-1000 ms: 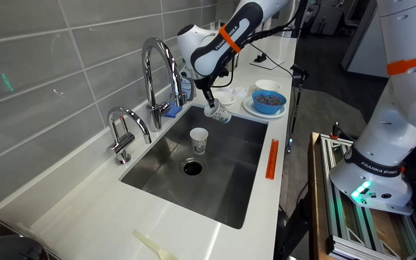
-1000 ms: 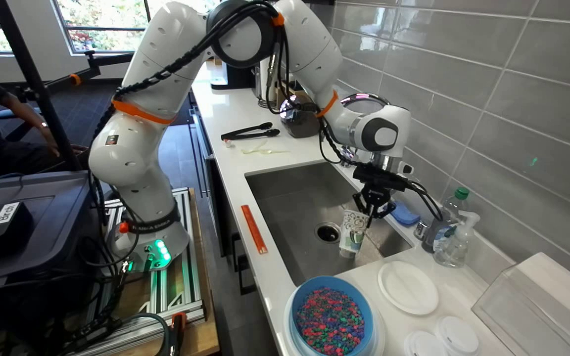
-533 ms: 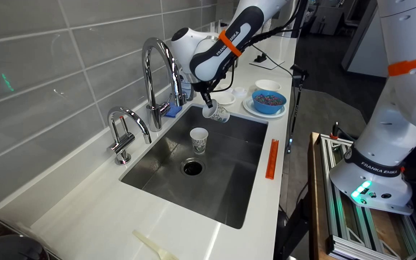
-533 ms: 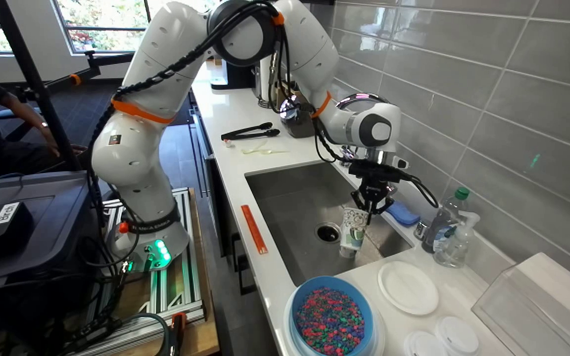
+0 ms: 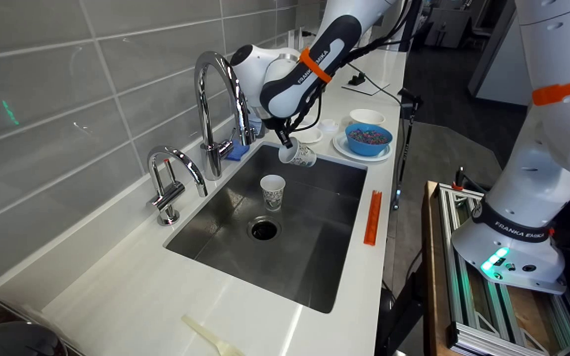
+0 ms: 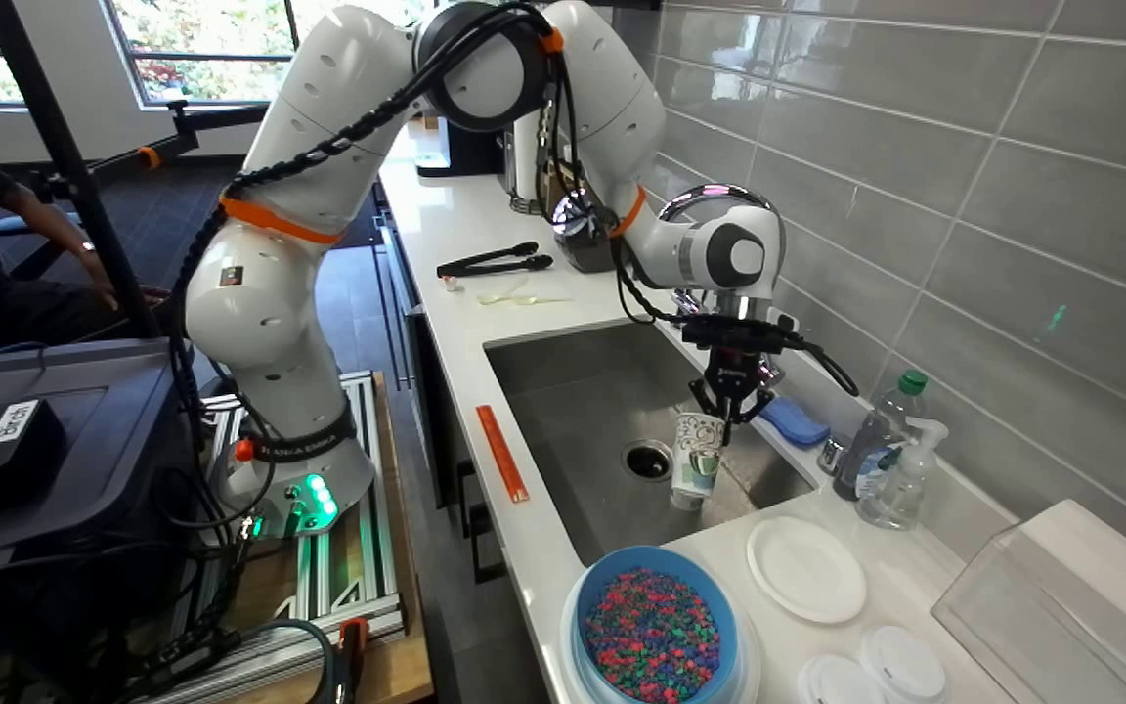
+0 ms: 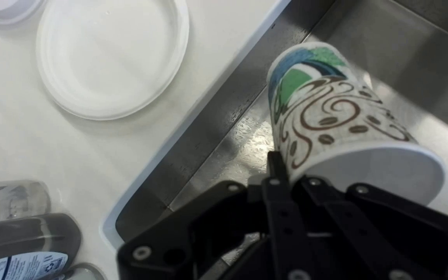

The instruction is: Put the cup inside the sink then pour into it from the other cup

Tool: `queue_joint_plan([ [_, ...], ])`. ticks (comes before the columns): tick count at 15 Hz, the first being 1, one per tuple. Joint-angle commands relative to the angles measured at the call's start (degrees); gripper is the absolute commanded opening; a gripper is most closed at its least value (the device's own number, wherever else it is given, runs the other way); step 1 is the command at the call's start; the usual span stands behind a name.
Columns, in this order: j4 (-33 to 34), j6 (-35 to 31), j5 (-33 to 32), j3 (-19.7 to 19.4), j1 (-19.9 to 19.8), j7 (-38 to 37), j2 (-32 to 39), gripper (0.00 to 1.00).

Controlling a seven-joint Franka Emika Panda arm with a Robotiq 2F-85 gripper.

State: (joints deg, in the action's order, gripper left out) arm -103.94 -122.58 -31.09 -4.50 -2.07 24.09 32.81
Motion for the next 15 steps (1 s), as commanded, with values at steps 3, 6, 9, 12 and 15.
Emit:
queue_joint_plan([
  [3, 1.0, 3.4, -3.5, -0.4, 2.0, -2.4, 0.8, 0.01],
  [6, 1.4, 3.6, -4.2, -0.1, 2.3, -2.6, 1.3, 0.01],
  [9, 2.1, 3.8, -4.3, 0.0, 2.5, -2.6, 2.0, 0.01],
  [12, 2.7, 4.3, -5.5, -0.4, 3.2, -3.9, 2.5, 0.01],
  [15, 3.7, 5.2, -7.1, -0.4, 3.9, -5.4, 3.4, 0.01],
])
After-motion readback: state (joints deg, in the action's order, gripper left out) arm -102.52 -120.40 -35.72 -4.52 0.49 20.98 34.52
